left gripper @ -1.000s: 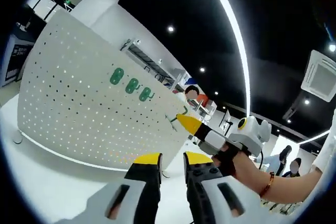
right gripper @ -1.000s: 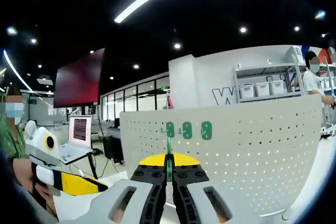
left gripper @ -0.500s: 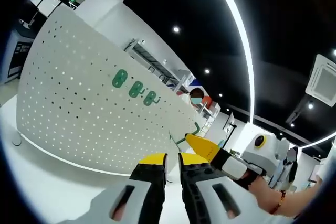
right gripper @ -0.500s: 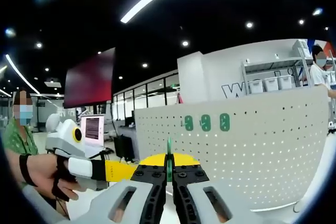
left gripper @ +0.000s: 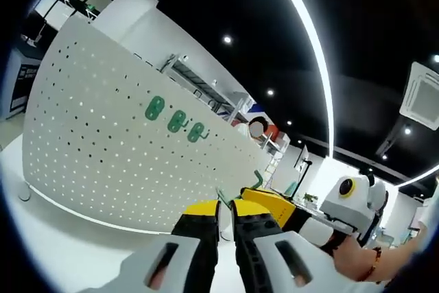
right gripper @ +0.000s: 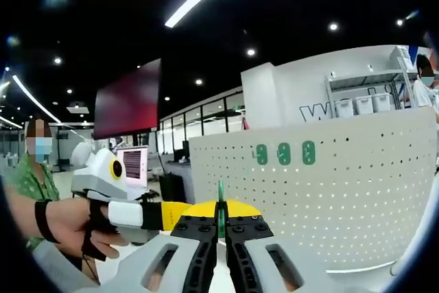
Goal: Insert the hook assembly into the mounting plate slot until the hook locks in place.
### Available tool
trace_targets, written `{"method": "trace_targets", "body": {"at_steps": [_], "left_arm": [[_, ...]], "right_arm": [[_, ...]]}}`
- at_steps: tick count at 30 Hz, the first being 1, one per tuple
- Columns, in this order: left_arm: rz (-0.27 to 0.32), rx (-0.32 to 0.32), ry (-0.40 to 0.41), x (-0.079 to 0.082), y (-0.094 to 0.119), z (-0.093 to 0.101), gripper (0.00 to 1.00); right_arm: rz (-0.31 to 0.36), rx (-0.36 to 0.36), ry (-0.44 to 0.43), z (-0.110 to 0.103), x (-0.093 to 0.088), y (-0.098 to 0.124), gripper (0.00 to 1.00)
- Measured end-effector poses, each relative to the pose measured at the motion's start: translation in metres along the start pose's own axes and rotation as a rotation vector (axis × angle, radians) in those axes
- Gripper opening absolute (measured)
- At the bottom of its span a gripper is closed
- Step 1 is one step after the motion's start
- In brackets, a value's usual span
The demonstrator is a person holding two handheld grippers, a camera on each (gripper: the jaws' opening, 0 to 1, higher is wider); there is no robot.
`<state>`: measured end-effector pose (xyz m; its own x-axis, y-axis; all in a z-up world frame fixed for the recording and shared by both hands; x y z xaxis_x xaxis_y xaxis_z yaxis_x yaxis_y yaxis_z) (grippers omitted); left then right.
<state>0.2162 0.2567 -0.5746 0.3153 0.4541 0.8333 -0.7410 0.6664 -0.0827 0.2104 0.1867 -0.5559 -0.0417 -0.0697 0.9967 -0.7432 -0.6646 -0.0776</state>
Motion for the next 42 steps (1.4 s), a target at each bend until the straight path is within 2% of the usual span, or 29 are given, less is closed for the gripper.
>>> {"method": "trace_targets", "body": {"at_steps": [4, 6, 7, 11, 13, 15, 23, 27, 42], "left_arm": [[0.028, 0.005, -0.035, 0.0075, 0.0012, -0.0022, 0.03], [0.021, -0.003, -0.046, 0.0082, 0.0011, -0.0017, 0.02], [0.023, -0.007, -0.083, 0.0095, 0.0017, -0.0011, 0.02], [0.02, -0.009, -0.148, 0.0108, 0.0031, -0.0001, 0.02], [0.018, -0.008, -0.14, 0.0108, 0.0034, -0.0007, 0.02], [0.022, -0.011, -0.188, 0.0114, 0.0041, -0.0003, 0.02], [0.021, -0.016, -0.256, 0.0123, 0.0051, 0.0009, 0.01], [0.026, -0.017, -0.283, 0.0126, 0.0048, 0.0029, 0.01], [0.025, -0.039, -0.308, 0.0113, 0.0044, 0.0075, 0.01]], "right_arm": [[-0.019, 0.015, 0.011, -0.0017, -0.0033, 0.0001, 0.0], [-0.017, 0.015, 0.006, -0.0019, -0.0036, 0.0003, 0.01], [-0.019, 0.017, 0.003, -0.0024, -0.0039, 0.0005, 0.01], [-0.031, 0.024, -0.018, -0.0027, -0.005, -0.0004, 0.01], [-0.034, 0.029, -0.011, -0.0034, -0.0048, -0.0005, 0.01], [-0.041, 0.032, -0.007, -0.0042, -0.0047, -0.0006, 0.01], [-0.054, 0.046, -0.019, -0.005, -0.005, -0.0002, 0.01], [-0.054, 0.049, -0.029, -0.0046, -0.0041, -0.0005, 0.01], [-0.077, 0.05, -0.048, -0.0038, -0.0044, -0.0019, 0.01]]}}
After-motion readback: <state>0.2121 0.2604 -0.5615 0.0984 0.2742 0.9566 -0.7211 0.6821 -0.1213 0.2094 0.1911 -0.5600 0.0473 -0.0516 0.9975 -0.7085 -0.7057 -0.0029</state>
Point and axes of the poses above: the point that each gripper's makers call its tool centre point, and the gripper's own axes: y roughly backward along the fingers, z roughly to its right, x roughly out of its top, the point moved 4 cm from there along y, roughly backward along the fingers, and after that the axes turned 2 degrees about y, right-handed, at the moved point
